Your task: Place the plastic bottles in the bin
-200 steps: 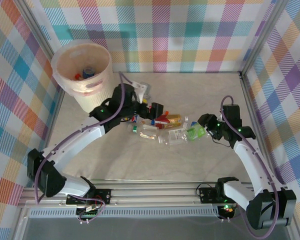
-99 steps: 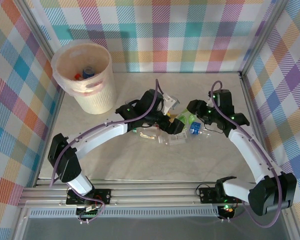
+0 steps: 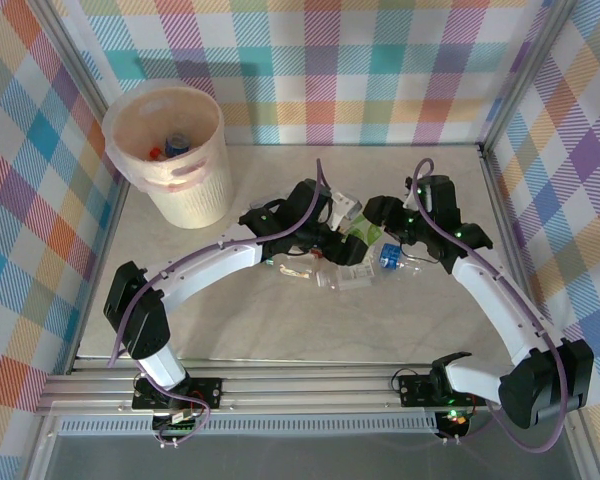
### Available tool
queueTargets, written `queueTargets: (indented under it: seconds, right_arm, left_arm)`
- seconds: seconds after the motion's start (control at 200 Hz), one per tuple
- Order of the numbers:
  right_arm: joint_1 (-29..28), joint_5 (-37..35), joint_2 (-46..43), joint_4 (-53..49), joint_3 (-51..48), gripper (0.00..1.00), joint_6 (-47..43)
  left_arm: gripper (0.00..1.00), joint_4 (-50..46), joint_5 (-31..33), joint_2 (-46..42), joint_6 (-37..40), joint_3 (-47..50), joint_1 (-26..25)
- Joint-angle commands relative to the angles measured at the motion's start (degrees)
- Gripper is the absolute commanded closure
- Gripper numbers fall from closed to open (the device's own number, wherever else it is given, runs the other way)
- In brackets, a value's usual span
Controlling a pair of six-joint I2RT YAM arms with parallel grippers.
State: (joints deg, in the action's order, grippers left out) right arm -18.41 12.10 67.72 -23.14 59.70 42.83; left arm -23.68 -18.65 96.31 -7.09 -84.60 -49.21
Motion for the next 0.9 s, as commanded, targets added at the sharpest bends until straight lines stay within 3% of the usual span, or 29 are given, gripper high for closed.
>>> queueTargets:
  seconds: [0.0, 0.18, 0.315, 0.37, 0.465, 0.55, 0.9]
  right_arm:
    - [-1.00, 1.53, 0.04, 2.83, 2.26, 0.51, 0.00]
    - [-1.03, 1.46, -0.04, 3.05, 2.17, 0.50, -0.07]
    - [-1.18, 0.88, -0.14, 2.68, 2.30, 0.43, -0.43]
    - [-1.18, 0.27, -0.29, 2.13, 2.67, 0.35, -0.77]
    - [-1.19, -0.86, -0.54, 0.24, 4.19, 0.11, -1.70]
    - [-1.06, -1.58, -0.33, -2.32, 6.79, 0.00, -3.08]
    - [-1.09, -8.44, -4.16, -10.09, 12.29, 0.00, -7.03]
  left_arm:
    - [0.34, 2.48, -1.56, 0.28, -0.76, -0.92, -0.79]
    - [0.47, 3.02, -0.31, -0.80, -1.26, -0.22, -0.71]
    - [0.53, 3.33, 1.22, -2.09, -1.35, 0.73, -0.71]
    - [0.53, 3.38, 2.29, -2.75, -1.28, 1.16, -0.78]
    - [0.54, 2.90, 4.82, -3.89, -0.86, 1.86, -0.64]
    - [0.56, 2.43, 7.65, -4.97, -0.36, 2.58, -0.59]
    - [0.58, 0.46, 19.87, -14.22, 0.46, 5.70, 5.62]
